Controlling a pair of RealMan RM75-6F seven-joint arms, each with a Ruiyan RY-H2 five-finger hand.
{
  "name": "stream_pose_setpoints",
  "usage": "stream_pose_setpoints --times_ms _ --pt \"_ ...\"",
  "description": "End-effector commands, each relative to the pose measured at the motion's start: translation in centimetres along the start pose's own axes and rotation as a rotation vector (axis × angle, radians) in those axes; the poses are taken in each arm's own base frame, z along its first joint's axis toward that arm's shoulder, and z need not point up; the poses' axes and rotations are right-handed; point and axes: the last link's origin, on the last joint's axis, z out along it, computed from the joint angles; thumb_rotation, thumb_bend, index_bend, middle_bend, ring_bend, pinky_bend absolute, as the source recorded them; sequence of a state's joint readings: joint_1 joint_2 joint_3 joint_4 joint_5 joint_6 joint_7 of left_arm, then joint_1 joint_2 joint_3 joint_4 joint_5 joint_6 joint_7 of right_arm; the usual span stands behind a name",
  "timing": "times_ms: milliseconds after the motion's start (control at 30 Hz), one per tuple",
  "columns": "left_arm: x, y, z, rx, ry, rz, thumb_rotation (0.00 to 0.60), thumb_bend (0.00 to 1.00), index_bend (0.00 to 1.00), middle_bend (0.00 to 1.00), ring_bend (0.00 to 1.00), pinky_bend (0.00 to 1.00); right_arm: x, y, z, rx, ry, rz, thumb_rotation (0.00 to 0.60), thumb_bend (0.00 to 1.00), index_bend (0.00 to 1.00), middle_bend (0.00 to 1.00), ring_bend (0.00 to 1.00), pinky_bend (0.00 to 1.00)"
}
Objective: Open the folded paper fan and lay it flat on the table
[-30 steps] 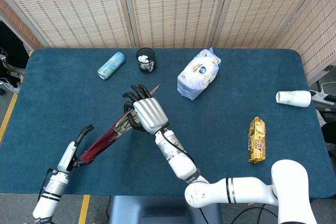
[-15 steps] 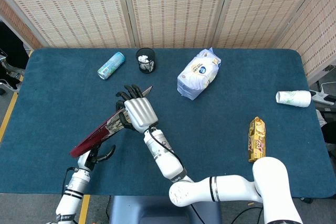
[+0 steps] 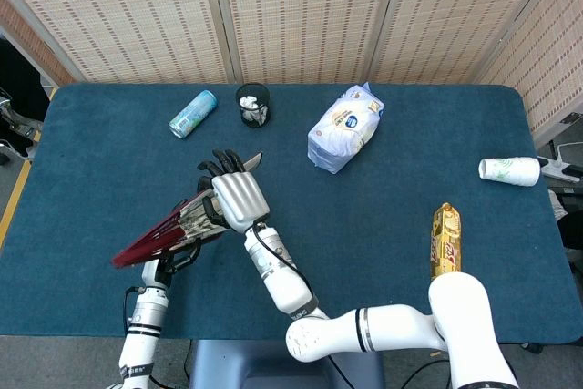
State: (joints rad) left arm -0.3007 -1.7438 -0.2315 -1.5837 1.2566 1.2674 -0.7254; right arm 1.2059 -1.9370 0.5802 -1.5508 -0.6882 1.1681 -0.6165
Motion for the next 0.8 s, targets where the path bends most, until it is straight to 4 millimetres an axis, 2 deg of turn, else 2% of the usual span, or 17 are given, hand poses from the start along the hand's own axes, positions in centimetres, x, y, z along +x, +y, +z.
stream_pose_setpoints --times_ms 33,233,433,633,800 --pt "0.2 0.0 0.1 -0.012 0.016 0.014 0.6 0.63 0.74 0.1 0.0 0.03 0.3 0.2 0.1 -0.004 0.005 0.003 0.6 0.7 0.65 0.19 0.0 0.0" --pt "0.6 0.0 0.5 -0.022 0.027 0.056 0.6 0.65 0.74 0.12 0.0 0.03 1.1 0.8 0.1 -0.005 0.019 0.012 0.6 0.69 0.64 0.19 0.0 0.0" --pt "1.5 -0.3 1.5 -0.07 0.039 0.224 0.6 0.65 0.74 0.14 0.0 0.03 2.7 1.9 -0.3 0.006 0.035 0.022 0.6 0.7 0.64 0.19 0.0 0.0" --pt "3.9 0.3 3.5 -0.189 0.131 0.47 0.6 0.64 0.74 0.15 0.0 0.02 4.5 3.7 -2.1 0.053 0.063 -0.027 0.6 0.7 0.64 0.19 0.0 0.0" --pt "6.6 0.2 4.7 -0.22 0.225 0.666 0.6 0.63 0.73 0.15 0.0 0.0 5.6 6.4 -4.3 0.095 0.14 -0.138 0.6 0.7 0.64 0.19 0.0 0.0"
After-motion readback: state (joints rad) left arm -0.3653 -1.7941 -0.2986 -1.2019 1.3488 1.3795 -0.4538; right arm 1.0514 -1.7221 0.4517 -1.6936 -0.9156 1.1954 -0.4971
